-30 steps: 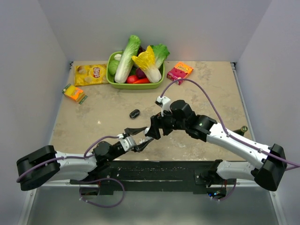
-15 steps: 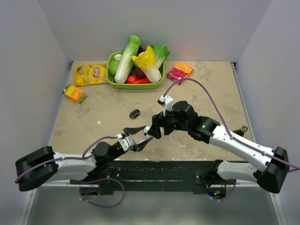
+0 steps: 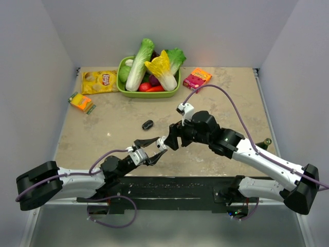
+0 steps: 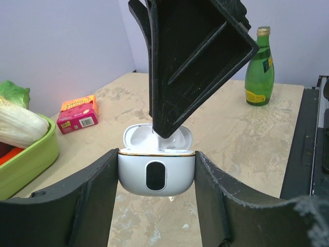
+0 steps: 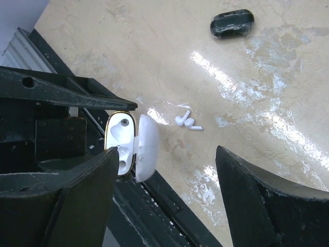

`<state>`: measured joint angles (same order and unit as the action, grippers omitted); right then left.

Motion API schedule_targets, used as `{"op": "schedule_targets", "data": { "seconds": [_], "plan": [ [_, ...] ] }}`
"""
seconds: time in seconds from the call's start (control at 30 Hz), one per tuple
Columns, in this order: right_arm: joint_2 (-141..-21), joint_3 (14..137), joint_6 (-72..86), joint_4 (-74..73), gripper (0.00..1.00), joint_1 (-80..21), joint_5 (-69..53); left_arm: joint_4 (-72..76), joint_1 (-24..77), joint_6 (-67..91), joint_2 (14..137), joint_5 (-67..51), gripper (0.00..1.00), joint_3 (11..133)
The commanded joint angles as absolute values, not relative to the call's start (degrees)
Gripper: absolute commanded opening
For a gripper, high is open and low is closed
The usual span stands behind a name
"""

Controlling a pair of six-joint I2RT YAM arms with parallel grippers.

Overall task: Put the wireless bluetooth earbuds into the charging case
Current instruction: Open the charging case, then adjust the charging case.

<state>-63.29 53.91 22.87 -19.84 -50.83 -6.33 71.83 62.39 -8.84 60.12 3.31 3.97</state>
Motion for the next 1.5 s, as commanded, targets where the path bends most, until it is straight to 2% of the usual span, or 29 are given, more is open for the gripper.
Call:
{"op": "schedule_targets", "data": {
  "seconds": [0.0,0.27,0.6,0.87,1.23,1.27,1.3,1.37,1.47],
  "plan": [
    [-61.61,53.70,23.38,-19.69,0.78,-50.45,-4.13,78.14,62.75,-10.28,58.89,3.78,0.00,4.04],
    [-59.85,53.09,24.96,-14.60,0.77,-50.45,-8.34,78.13,62.75,-10.37,58.80,3.96,0.00,4.04],
    [-63.10,51.50,28.21,-10.28,0.54,-50.01,-12.66,78.31,62.75,-10.46,58.18,3.87,0.00,4.13],
    [-64.16,51.24,28.39,-9.41,0.43,-50.01,-12.74,78.31,62.84,-10.55,57.66,4.04,0.00,3.78],
    [-64.42,50.54,28.48,-8.09,0.14,-49.92,-14.41,80.68,62.84,-10.37,58.62,5.10,0.00,2.90],
    [-64.25,50.54,28.39,-8.09,0.04,-49.92,-14.41,80.60,62.84,-10.11,58.71,5.18,0.00,2.81],
    [-63.99,50.54,27.87,-8.17,0.00,-49.92,-14.33,80.77,62.84,-9.93,58.88,5.45,0.00,2.81],
    [-63.11,50.89,25.85,-8.70,0.00,-49.92,-12.75,80.77,62.84,-9.15,59.06,6.06,0.00,2.81],
    [-61.70,52.73,21.38,-11.59,0.00,-49.92,-11.00,77.88,62.84,-6.69,58.63,7.90,0.30,3.42]
  ]
}}
